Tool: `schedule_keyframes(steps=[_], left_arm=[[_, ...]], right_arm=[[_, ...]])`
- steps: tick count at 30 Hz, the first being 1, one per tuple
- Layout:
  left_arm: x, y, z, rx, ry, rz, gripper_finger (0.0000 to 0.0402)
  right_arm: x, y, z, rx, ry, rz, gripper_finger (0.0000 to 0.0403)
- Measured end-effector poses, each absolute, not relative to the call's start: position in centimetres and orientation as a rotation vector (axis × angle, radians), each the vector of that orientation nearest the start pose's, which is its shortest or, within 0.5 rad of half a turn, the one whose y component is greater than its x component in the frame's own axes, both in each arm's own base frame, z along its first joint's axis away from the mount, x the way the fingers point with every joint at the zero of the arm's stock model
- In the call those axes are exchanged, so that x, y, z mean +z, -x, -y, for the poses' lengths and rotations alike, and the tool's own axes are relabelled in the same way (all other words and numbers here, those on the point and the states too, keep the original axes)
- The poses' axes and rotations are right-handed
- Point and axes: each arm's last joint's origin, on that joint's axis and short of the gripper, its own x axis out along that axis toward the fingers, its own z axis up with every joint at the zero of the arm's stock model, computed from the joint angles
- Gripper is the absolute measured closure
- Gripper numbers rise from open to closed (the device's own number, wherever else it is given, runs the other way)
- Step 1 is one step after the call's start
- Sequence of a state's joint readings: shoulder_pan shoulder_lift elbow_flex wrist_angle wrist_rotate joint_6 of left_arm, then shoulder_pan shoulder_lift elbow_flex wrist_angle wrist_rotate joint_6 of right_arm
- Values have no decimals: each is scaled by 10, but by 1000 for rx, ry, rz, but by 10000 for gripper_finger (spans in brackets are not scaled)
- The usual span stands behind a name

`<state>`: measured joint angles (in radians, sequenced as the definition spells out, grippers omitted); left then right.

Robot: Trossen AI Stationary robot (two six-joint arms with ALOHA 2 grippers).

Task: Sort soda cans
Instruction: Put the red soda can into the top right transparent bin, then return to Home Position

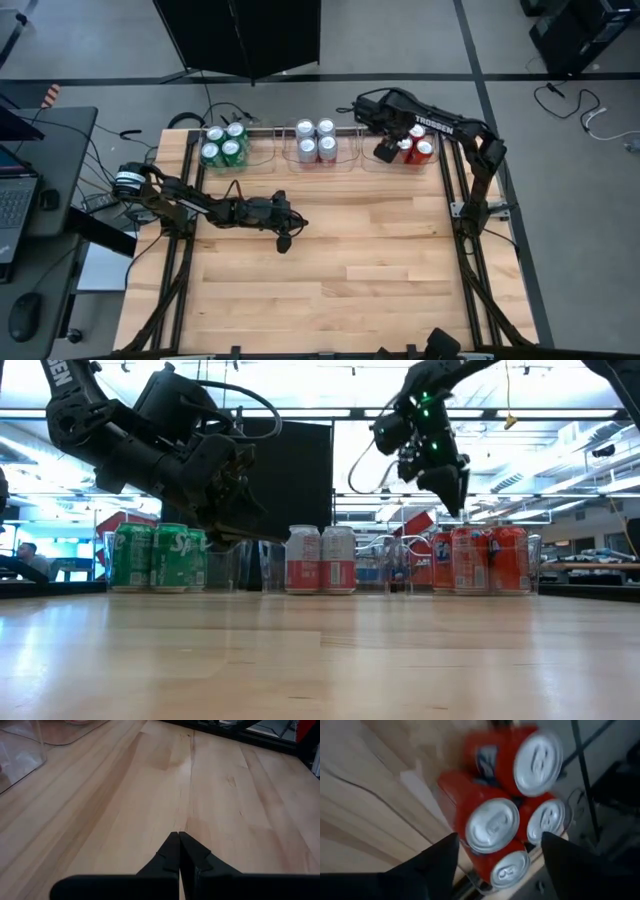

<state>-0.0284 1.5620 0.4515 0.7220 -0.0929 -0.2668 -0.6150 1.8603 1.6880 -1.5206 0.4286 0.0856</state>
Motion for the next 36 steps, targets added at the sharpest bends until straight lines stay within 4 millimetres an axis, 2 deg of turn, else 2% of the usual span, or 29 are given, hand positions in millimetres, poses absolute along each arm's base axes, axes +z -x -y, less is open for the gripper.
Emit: schedule_keyframes(steps=[4, 7, 12, 13, 16, 26, 31, 36], left_arm=[[138, -269, 5, 105, 188, -379, 401], [136, -266, 1, 117, 191, -351, 401], [134, -256, -1, 109, 199, -277, 401], [134, -255, -1, 107, 197, -271, 401], [134, -252, -2, 103, 176, -244, 401], [146, -254, -2, -21, 143, -128, 401], [146, -254, -9, 1, 143, -122, 401], [149, -254, -8, -11, 116, -100, 401]], right_arm=[[294, -276, 192, -803, -159, -1586, 191], [299, -279, 185, -693, -134, -1360, 255], [297, -264, 160, -508, -64, -1028, 376], [295, -259, 153, -485, -42, -969, 389], [283, -245, 134, -436, -4, -815, 387], [216, -202, 83, -299, 26, -434, 396], [188, -180, 65, -271, 50, -371, 401], [170, -156, 53, -215, 48, -252, 402]])
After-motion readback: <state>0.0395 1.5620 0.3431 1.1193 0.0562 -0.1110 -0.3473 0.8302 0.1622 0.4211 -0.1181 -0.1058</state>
